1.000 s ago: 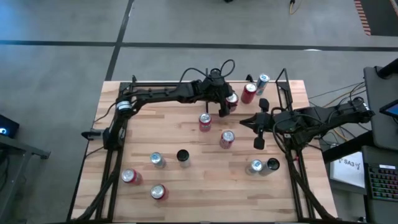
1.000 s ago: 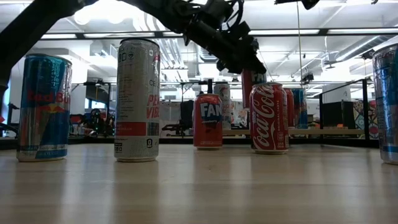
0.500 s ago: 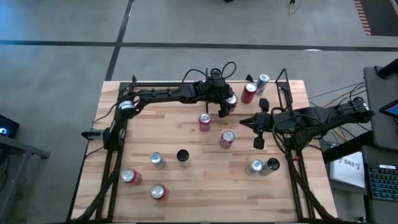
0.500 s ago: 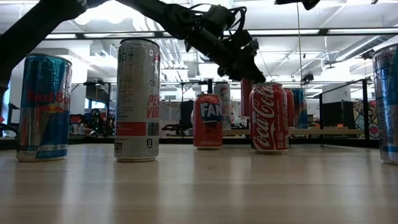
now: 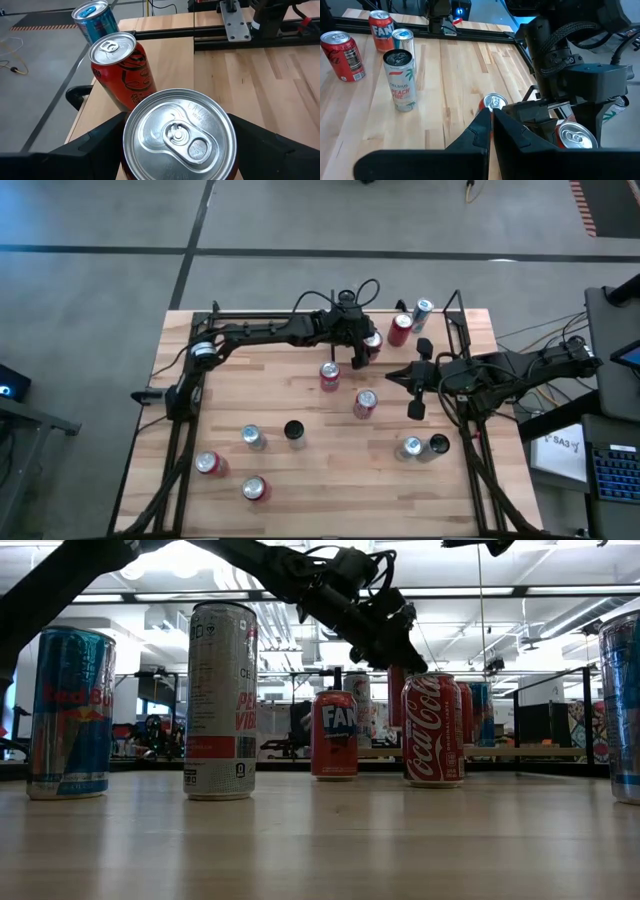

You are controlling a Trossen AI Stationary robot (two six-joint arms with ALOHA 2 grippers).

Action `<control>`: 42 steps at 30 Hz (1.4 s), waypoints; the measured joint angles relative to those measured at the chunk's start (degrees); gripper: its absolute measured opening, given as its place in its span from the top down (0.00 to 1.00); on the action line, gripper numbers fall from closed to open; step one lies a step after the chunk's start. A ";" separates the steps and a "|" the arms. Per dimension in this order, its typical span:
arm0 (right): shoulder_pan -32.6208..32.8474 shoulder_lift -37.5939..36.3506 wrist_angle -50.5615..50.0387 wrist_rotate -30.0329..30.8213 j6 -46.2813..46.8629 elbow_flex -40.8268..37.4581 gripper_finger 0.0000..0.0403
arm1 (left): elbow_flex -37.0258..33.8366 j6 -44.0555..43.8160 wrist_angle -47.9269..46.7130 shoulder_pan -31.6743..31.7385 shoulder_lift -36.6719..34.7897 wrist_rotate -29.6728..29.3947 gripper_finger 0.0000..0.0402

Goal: Place canned beverage on shelf
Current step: Put the bottom right orange soda can on the shelf

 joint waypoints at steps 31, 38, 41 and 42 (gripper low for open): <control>0.01 0.02 0.02 0.02 0.31 -0.42 0.98 | -0.09 -3.45 1.67 -0.17 0.92 0.00 0.28; 0.01 0.02 0.03 0.02 0.35 -0.42 0.98 | 0.00 -5.21 1.68 -0.17 0.92 -0.49 0.28; 0.02 0.02 0.04 0.02 0.31 -0.42 0.98 | 0.00 -7.17 2.51 -0.09 0.92 -1.20 0.28; 0.00 0.02 0.04 0.03 0.31 -0.42 0.98 | 0.00 -7.85 2.75 -0.11 0.92 -1.71 0.28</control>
